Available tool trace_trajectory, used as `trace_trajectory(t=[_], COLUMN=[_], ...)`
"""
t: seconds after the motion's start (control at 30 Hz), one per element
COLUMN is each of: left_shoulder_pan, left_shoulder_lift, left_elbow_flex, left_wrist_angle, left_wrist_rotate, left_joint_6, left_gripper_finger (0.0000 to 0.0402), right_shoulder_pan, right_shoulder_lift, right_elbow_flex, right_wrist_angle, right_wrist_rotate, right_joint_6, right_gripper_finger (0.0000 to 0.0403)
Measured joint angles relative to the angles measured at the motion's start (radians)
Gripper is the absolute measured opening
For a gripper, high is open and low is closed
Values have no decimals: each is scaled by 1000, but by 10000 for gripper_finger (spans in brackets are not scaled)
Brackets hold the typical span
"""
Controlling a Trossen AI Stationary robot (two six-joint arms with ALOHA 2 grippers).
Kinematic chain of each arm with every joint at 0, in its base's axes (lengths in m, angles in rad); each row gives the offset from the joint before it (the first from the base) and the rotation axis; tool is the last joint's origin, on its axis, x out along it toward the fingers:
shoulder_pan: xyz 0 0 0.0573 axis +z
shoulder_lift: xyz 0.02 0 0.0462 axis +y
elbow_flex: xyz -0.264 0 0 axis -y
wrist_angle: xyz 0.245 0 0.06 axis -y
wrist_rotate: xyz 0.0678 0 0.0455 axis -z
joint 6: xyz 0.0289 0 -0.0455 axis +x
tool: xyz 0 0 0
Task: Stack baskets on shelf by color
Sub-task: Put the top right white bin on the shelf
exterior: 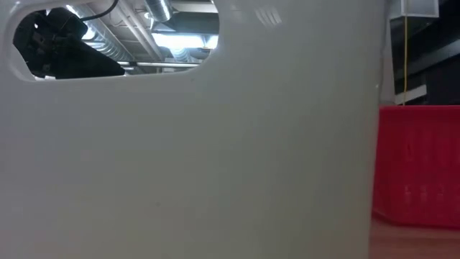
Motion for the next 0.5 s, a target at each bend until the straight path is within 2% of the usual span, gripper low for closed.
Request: trace_trajectory(t=[0.13,0.23,0.4,0.47,0.5], left_shoulder_pan=[0,0,0,0,0], left_shoulder_lift=[0,0,0,0,0], left_elbow_flex=[0,0,0,0,0], left_wrist_angle=[0,0,0,0,0], left_wrist_rotate=[0,0,0,0,0], left_joint_6=[0,0,0,0,0], left_gripper_finger=[74,74,74,74,74], right_shoulder_pan=[-29,-96,-299,-404,-458], right_shoulder_lift=[0,0,-5,-9,-11], right_elbow_flex=[67,110,158,159,159], right_wrist_angle=[-2,-22,-107,-130,-138], right_wrist_rotate=[206,289,289,222,156], right_joint_6=[-162,-257,-389,-455,-500], right_gripper_finger=[1,1,1,1,0])
